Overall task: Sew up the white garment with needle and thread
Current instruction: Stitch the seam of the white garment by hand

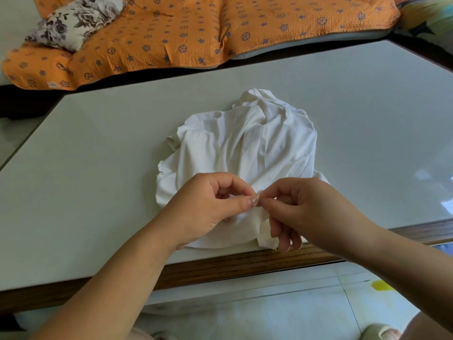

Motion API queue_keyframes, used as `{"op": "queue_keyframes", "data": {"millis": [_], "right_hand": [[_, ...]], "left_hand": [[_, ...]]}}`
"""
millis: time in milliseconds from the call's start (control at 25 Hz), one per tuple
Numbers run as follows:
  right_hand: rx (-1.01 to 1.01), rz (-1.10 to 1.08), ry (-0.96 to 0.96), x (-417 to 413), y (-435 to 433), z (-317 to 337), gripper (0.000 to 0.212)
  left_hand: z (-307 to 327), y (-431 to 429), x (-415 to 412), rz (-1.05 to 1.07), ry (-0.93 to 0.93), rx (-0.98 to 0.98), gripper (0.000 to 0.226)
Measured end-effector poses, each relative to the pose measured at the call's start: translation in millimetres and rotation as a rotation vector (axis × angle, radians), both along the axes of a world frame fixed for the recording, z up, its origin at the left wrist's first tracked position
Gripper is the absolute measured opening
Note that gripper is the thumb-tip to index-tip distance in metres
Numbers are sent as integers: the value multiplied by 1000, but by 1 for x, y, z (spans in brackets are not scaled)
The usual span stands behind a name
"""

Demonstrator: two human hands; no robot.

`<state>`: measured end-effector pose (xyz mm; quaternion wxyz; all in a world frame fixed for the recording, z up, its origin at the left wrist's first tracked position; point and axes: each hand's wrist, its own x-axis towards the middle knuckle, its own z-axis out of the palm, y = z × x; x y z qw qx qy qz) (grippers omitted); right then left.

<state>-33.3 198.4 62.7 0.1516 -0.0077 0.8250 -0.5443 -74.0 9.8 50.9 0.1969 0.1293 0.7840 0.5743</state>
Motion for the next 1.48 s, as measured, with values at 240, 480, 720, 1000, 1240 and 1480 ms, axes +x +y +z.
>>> {"op": "queue_keyframes", "data": {"millis": [240,480,720,1000,1240,1480], "right_hand": [[-24,-56,49,-3,-3,-7,15],[-112,-81,-31,-3,-5,-6,12],[-248,-153,-58,-6,-7,-5,10],[79,-139,129,-12,-4,-7,14],[-243,-325,46,-38,8,3,16],[-850,-378,-261,-54,20,16,15]], "left_hand": [[-4,3,-1,99,11,-4,8],[-12,9,1,163,106,-63,12],[-17,15,5,150,331,-191,16],[-17,15,3,109,376,-236,9],[-12,14,4,115,230,-187,7],[-10,11,4,95,82,-124,7]]}}
